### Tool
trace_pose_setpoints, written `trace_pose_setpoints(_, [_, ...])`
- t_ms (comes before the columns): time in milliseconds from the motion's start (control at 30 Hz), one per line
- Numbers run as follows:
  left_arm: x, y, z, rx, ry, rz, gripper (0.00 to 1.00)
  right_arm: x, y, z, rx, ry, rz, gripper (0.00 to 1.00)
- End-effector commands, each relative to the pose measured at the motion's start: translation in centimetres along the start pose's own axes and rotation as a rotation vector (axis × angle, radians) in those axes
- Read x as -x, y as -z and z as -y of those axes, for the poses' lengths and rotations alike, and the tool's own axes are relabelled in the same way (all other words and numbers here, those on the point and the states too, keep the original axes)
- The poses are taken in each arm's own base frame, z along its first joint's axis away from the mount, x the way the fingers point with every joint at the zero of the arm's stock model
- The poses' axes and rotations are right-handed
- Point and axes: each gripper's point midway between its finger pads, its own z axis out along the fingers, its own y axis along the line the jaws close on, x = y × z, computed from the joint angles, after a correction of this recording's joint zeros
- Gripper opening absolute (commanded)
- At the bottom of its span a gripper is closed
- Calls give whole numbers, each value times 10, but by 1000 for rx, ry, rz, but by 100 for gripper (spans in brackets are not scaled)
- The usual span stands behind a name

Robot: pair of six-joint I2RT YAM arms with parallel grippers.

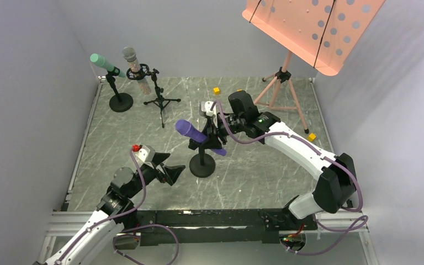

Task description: Attach the microphones to the stand

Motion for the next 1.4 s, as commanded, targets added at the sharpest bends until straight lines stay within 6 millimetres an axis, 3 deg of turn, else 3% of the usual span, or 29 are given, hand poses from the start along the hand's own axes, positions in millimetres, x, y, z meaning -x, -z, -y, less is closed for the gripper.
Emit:
trace_pose_setpoints(0, [21, 4, -3, 62, 44, 30, 99, 27, 2, 9, -34, 48, 38, 37])
trace_pose_setpoints(133, [22, 6, -4, 76, 45, 33, 99, 45, 4, 27, -83, 79, 49, 31])
trace_pose_setpoints(267, [24, 8, -6, 91, 50, 31, 99, 66, 1, 62, -124, 104, 67, 29])
trace_pose_setpoints(500, [21, 15, -12, 136, 49, 16, 99, 97, 11, 160, -262, 97, 121, 28])
trace_pose_setpoints(633, [18, 18, -17, 165, 53, 13, 99, 101, 25, 222, -362, 69, 151, 28])
trace_pose_setpoints(800, [20, 18, -21, 185, 53, 24, 99, 88, 28, 265, -422, 32, 167, 30])
trace_pose_setpoints(867, [21, 17, -21, 188, 52, 26, 99, 82, 27, 273, -435, 23, 170, 33])
trace_pose_setpoints(933, [23, 17, -21, 190, 51, 23, 99, 79, 26, 274, -430, 7, 175, 42])
trace_pose_setpoints(1067, [31, 17, -16, 174, 45, 29, 99, 82, 33, 264, -438, 0, 182, 81])
trace_pose_setpoints(1133, [34, 16, -11, 151, 41, 32, 99, 85, 41, 257, -457, 5, 186, 94])
trace_pose_setpoints(1200, [40, 16, -6, 131, 37, 42, 99, 90, 50, 248, -479, 8, 186, 99])
trace_pose_setpoints(1367, [61, 20, 2, 118, 19, 52, 99, 98, 81, 225, -585, -10, 179, 100])
